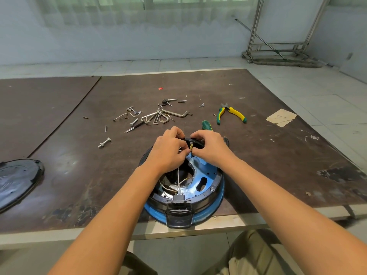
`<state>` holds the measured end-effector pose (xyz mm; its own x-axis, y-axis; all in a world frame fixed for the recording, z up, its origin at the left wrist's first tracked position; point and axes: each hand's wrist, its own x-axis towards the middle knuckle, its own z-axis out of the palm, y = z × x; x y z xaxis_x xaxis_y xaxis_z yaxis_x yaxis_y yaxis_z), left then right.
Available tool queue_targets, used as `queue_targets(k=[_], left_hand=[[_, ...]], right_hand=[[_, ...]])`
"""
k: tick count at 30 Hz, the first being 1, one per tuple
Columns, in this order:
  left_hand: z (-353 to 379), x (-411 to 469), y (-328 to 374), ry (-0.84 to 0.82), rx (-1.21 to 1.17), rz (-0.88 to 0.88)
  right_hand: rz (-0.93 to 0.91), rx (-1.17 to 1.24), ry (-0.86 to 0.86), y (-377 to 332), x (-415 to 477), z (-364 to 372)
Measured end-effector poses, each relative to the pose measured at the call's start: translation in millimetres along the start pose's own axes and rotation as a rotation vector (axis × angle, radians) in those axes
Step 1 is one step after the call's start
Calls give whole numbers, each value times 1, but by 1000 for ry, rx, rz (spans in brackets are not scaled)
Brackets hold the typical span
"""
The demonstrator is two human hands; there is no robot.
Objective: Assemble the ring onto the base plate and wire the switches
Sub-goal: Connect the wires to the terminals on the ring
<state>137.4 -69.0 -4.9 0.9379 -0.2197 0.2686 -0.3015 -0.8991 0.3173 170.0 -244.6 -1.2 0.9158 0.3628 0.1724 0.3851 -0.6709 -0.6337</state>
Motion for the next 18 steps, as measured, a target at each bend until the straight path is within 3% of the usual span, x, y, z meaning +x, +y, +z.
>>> queue_targets(k=[18], left_hand=[[7, 2, -5, 41, 14, 29]], right_hand=[[15, 8, -4, -2, -1, 0]])
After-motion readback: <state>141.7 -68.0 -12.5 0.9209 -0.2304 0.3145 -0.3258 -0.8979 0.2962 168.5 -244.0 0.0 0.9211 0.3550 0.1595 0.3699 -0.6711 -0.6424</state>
